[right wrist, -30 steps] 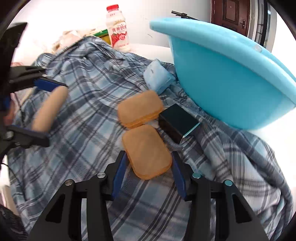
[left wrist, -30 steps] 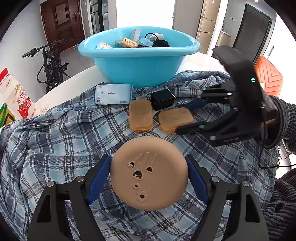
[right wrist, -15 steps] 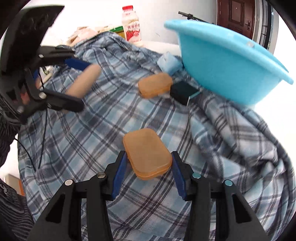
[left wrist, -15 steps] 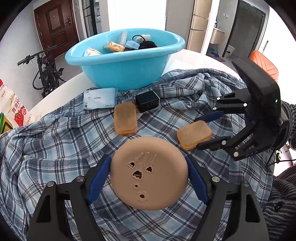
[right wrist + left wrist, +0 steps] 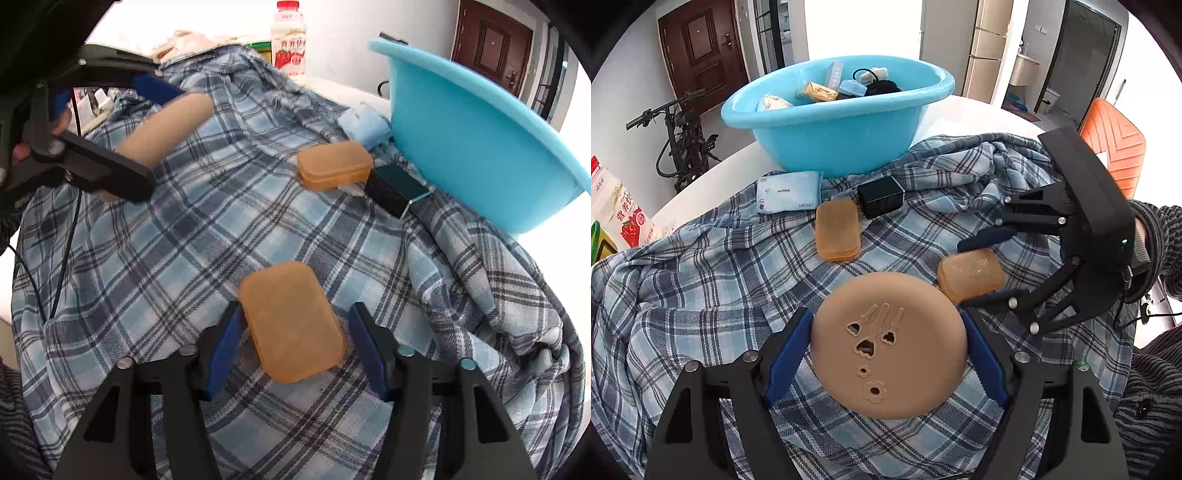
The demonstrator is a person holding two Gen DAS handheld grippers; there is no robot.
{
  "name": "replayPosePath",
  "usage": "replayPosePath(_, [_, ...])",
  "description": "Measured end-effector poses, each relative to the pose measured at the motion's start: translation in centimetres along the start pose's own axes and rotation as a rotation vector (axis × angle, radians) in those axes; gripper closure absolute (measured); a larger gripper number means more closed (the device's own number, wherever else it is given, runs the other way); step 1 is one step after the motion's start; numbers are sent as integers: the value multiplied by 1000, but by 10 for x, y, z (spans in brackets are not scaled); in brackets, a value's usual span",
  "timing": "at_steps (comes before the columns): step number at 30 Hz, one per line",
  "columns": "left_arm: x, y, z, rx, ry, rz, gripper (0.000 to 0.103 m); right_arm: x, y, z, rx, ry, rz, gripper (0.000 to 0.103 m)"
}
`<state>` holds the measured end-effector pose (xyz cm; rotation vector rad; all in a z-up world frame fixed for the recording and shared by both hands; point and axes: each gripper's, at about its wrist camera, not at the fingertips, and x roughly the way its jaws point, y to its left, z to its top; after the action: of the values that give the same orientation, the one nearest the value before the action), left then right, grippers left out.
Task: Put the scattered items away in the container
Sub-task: 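Close the right tool on the nearer orange soap case while the left holds the disc, then carry the disc with the left tool while the right tool carries the soap case to the basin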
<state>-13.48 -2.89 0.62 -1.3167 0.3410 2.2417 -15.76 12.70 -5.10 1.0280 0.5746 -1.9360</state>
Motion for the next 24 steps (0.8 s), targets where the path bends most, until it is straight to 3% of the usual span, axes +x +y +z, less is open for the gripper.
replayPosePath(8, [2,3,5,-22,0,10,20,-27,-6,2,46,-51,-17,60])
replayPosePath(24, [-11,-34,25,53,-26,25,20,-95,-20,4,120,-194,-58,60])
